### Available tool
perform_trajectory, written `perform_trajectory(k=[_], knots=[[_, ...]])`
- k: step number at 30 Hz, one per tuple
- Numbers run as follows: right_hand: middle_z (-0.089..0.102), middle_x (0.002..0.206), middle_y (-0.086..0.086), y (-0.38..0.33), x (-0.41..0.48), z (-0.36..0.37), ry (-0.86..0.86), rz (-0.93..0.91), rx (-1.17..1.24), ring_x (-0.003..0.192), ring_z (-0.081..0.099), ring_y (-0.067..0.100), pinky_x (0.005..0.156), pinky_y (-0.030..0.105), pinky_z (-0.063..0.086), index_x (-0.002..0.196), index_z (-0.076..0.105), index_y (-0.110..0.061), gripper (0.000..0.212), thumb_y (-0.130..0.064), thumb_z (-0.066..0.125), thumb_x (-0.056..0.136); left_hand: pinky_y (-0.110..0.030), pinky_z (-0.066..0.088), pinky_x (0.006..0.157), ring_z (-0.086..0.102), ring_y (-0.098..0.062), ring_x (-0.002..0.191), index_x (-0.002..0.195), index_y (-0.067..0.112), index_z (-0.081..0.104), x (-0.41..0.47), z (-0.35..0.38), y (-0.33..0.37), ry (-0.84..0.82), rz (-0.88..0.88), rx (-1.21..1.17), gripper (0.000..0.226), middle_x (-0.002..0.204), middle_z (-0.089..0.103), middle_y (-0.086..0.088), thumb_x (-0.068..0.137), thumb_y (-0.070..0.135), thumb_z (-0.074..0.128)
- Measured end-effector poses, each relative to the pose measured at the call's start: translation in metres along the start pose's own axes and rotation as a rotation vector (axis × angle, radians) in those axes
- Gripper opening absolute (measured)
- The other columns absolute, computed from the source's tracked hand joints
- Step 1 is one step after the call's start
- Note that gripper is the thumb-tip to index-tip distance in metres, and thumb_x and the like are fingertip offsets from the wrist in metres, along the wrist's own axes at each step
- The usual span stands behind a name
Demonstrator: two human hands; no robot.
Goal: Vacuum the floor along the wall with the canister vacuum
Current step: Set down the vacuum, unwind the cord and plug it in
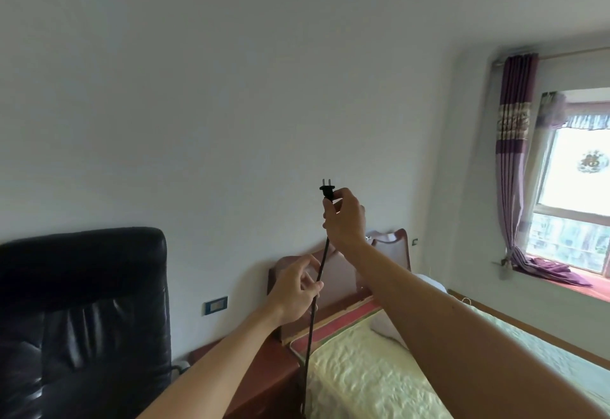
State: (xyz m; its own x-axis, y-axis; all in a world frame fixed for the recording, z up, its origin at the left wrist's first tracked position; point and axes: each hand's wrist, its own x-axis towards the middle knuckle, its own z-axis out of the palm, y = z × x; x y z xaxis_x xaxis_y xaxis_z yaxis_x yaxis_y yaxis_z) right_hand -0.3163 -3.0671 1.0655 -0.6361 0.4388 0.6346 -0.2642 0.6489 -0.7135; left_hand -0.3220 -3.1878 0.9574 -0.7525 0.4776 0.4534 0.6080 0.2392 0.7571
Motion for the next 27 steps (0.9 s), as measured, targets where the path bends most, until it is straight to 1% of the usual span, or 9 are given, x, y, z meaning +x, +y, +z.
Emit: perform_trajectory(k=[2, 3, 7, 9, 12, 16, 22, 24, 27], knots=[[0.066, 0.074, 0.004, 0.008, 0.010, 0.005, 0.006, 0.013, -0.014, 0.068, 0.067, 0.029, 0.070, 0.047, 0.057, 0.100, 0.056, -0.017, 0.005, -0.020, 0.054, 0.097, -0.037, 0.062, 0.067, 0.070, -0.020, 0.065, 0.096, 0.036, 0.051, 0.012, 0.001, -0.009, -0.016, 0.004, -0.020, 0.022, 0.078, 0.068, -0.005, 0.096, 0.018, 0.062], [0.066, 0.074, 0.005, 0.013, 0.015, 0.007, 0.011, 0.018, -0.020, 0.068, 0.067, 0.029, 0.071, 0.047, 0.057, 0.100, 0.056, -0.016, 0.006, -0.020, 0.054, 0.097, -0.036, 0.062, 0.069, 0.070, -0.019, 0.065, 0.095, 0.038, 0.051, 0.017, 0.002, -0.013, -0.025, 0.005, -0.028, 0.023, 0.077, 0.067, -0.003, 0.096, 0.017, 0.063], [0.067, 0.073, 0.007, 0.031, 0.033, 0.020, 0.014, 0.024, -0.035, 0.069, 0.067, 0.031, 0.071, 0.049, 0.057, 0.101, 0.058, -0.013, 0.008, -0.020, 0.055, 0.097, -0.023, 0.057, 0.064, 0.065, -0.007, 0.058, 0.099, 0.037, 0.050, 0.035, 0.006, -0.026, -0.043, 0.015, -0.048, 0.024, 0.074, 0.065, 0.002, 0.096, 0.016, 0.062], [0.066, 0.071, 0.005, 0.040, 0.041, 0.027, 0.008, 0.026, -0.031, 0.067, 0.067, 0.030, 0.070, 0.049, 0.057, 0.101, 0.058, -0.013, 0.009, -0.019, 0.055, 0.097, -0.020, 0.053, 0.062, 0.063, -0.005, 0.056, 0.098, 0.038, 0.050, 0.044, 0.008, -0.034, -0.044, 0.014, -0.064, 0.025, 0.073, 0.065, 0.003, 0.096, 0.016, 0.062], [0.064, 0.067, 0.002, 0.055, 0.053, 0.039, 0.000, 0.029, -0.016, 0.066, 0.067, 0.029, 0.069, 0.048, 0.057, 0.102, 0.059, -0.013, 0.010, -0.020, 0.055, 0.096, -0.023, 0.055, 0.065, 0.066, -0.009, 0.059, 0.097, 0.039, 0.049, 0.058, 0.012, -0.047, -0.056, 0.010, -0.054, 0.026, 0.072, 0.065, 0.004, 0.096, 0.016, 0.062], [0.063, 0.064, -0.001, 0.077, 0.076, 0.052, -0.020, 0.029, 0.019, 0.064, 0.068, 0.028, 0.067, 0.045, 0.057, 0.103, 0.058, -0.013, 0.010, -0.019, 0.055, 0.097, -0.026, 0.058, 0.070, 0.071, -0.020, 0.067, 0.105, 0.034, 0.050, 0.083, 0.018, -0.061, -0.058, -0.014, -0.057, 0.021, 0.076, 0.066, 0.001, 0.097, 0.018, 0.061], [0.062, 0.066, 0.003, 0.130, 0.127, 0.068, -0.076, 0.051, 0.087, 0.063, 0.067, 0.030, 0.069, 0.045, 0.057, 0.107, 0.057, -0.013, 0.012, -0.014, 0.056, 0.095, -0.029, 0.059, 0.072, 0.072, -0.017, 0.069, 0.117, 0.030, 0.051, 0.140, 0.045, -0.096, -0.051, -0.084, -0.024, 0.024, 0.079, 0.066, 0.001, 0.097, 0.022, 0.062], [0.061, 0.065, 0.001, 0.151, 0.147, 0.072, -0.116, 0.048, 0.093, 0.059, 0.065, 0.026, 0.067, 0.043, 0.056, 0.109, 0.057, -0.012, 0.014, -0.014, 0.056, 0.096, -0.028, 0.057, 0.069, 0.071, -0.016, 0.066, 0.119, 0.030, 0.049, 0.166, 0.057, -0.109, -0.042, -0.103, -0.008, 0.027, 0.079, 0.065, 0.000, 0.097, 0.022, 0.062], [0.061, 0.065, 0.000, 0.187, 0.181, 0.077, -0.147, 0.049, 0.105, 0.057, 0.063, 0.022, 0.068, 0.043, 0.055, 0.106, 0.055, -0.015, 0.010, -0.014, 0.055, 0.096, -0.028, 0.059, 0.065, 0.071, -0.017, 0.065, 0.111, 0.034, 0.050, 0.203, 0.077, -0.120, -0.045, -0.119, 0.014, 0.023, 0.079, 0.064, -0.002, 0.097, 0.020, 0.061]])
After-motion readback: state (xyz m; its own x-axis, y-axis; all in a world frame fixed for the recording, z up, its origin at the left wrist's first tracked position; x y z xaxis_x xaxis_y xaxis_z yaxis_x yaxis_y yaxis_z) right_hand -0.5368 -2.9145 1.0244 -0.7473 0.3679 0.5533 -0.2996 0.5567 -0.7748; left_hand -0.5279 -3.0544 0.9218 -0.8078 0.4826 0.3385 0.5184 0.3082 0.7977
